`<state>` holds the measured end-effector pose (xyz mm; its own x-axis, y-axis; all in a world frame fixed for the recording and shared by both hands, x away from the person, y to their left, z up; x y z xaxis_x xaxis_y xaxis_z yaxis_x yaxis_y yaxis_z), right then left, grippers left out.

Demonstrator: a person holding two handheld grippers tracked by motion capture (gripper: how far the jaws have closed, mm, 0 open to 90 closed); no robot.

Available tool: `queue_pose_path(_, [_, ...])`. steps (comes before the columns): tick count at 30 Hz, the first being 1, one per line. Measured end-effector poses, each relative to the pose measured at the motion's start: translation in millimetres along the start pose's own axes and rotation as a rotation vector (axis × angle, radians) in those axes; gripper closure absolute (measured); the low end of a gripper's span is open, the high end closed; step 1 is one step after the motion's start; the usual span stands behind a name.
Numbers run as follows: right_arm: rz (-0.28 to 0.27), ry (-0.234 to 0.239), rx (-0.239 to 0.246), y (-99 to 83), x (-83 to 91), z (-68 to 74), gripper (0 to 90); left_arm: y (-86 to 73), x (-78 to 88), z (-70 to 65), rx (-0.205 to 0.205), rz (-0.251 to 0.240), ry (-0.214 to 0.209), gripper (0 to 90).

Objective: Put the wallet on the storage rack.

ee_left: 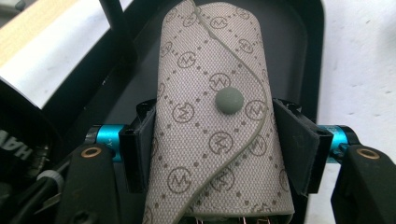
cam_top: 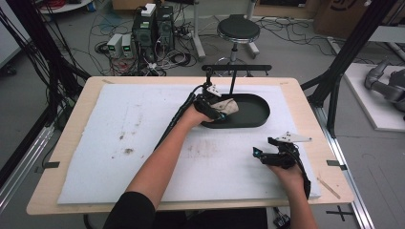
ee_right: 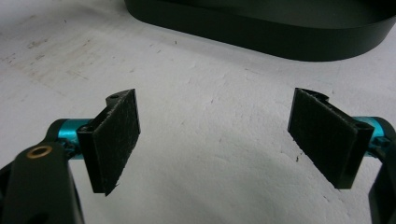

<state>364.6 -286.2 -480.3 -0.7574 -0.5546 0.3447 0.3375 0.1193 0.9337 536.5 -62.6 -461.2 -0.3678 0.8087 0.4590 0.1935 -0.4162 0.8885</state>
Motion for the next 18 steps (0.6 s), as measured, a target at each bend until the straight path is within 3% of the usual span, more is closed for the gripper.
queue_pose_path(18, [-0.002, 0.004, 0.003, 0.6, -1.4, -0.4, 17.3, -16.2, -8.2, 8.3, 0.025, 0.115, 0.038, 33.4])
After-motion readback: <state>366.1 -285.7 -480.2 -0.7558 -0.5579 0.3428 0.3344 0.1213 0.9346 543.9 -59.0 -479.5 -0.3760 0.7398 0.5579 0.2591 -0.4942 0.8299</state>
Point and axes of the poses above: each handheld gripper's, and its own axes: x roughly backward along the jaws, y roughly out of its top, z roughly to its left, the point moved 6 cm from there along -x, roughly forward along the jaws, and after that the axes turned 14 degrees about -z, right-handed, at the moved point
